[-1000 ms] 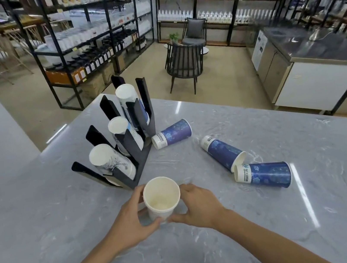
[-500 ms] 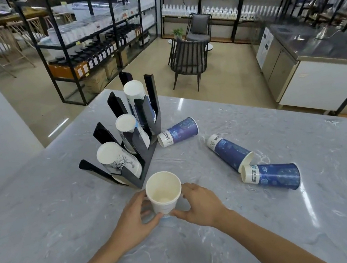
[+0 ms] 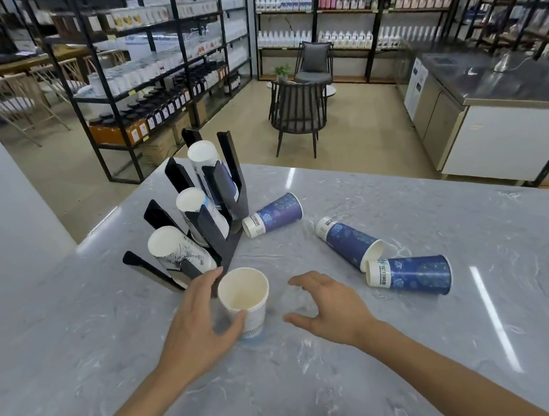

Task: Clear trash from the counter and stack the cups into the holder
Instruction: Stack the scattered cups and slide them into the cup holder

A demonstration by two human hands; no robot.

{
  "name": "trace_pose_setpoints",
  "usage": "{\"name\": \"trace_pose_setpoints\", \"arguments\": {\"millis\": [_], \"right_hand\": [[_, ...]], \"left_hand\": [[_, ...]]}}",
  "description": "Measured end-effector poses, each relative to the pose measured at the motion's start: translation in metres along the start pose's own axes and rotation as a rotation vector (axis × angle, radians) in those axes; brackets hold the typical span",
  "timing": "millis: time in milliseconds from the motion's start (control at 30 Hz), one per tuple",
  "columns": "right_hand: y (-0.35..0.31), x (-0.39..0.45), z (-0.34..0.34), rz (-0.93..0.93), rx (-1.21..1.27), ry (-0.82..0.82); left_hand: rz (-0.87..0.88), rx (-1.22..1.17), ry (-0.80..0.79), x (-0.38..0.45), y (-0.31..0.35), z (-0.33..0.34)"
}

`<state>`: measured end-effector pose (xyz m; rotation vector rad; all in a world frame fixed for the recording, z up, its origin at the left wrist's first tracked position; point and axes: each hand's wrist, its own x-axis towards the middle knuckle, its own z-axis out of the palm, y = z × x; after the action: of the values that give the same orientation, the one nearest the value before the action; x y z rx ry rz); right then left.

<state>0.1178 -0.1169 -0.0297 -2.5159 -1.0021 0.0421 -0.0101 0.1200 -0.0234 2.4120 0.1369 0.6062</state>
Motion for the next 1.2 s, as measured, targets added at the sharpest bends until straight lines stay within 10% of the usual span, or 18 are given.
{"name": "trace_pose_setpoints", "arguments": {"millis": [367,1200], "right_hand": [[0.037,-0.042,-0.047,0.011,-0.024,0.122],[0.245,-0.089,-0.099,0.433,-0.037,0.012]], "left_hand": [[0.296,0.173,0.04,0.024,0.077,0.019],[0.497,0.299,-0.701,0.213,0.088,0.186]]}}
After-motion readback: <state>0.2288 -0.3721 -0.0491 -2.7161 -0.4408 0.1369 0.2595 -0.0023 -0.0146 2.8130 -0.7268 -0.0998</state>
